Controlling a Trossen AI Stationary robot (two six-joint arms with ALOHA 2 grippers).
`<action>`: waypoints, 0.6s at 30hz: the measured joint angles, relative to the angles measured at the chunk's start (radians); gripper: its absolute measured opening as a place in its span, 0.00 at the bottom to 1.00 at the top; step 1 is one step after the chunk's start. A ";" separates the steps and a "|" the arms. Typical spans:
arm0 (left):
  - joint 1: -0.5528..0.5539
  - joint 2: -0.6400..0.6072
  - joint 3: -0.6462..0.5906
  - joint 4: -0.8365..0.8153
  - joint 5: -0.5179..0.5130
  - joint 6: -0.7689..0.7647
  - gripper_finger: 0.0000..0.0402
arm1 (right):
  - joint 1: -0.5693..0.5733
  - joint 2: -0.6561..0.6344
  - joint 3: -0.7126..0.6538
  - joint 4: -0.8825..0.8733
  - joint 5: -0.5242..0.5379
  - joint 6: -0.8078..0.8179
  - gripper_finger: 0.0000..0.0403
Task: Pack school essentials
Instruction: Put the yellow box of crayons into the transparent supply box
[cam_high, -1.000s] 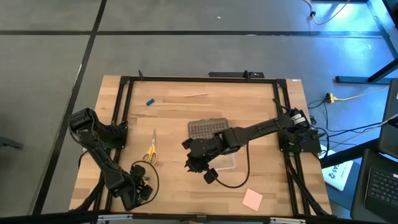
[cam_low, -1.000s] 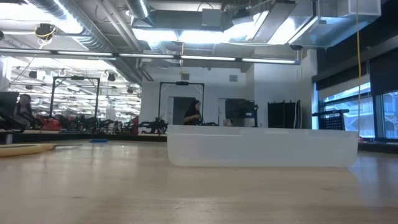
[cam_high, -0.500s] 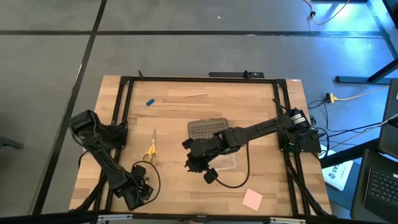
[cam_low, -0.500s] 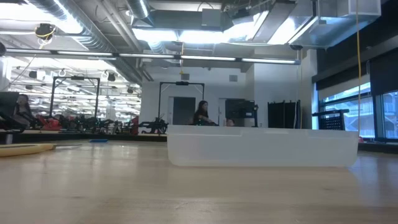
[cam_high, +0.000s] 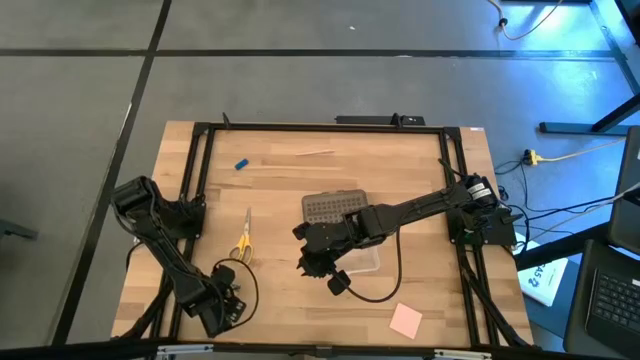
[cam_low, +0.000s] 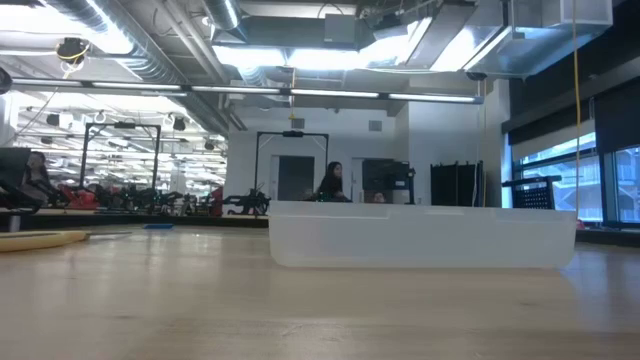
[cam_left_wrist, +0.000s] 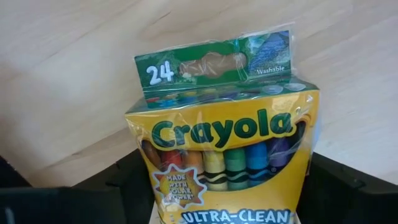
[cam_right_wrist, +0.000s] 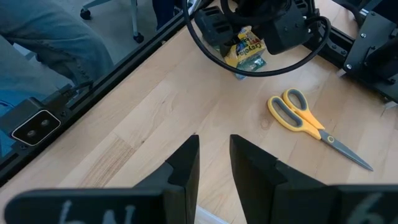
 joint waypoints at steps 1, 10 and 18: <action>0.001 0.000 0.000 0.000 0.001 0.007 0.70 | 0.000 0.000 0.000 0.000 0.000 0.000 0.23; 0.003 -0.045 -0.004 0.001 -0.088 0.039 0.70 | 0.000 0.000 0.000 0.000 0.000 0.000 0.23; 0.033 -0.129 -0.004 -0.002 -0.140 0.161 0.70 | -0.002 -0.013 -0.001 -0.047 0.000 0.005 0.23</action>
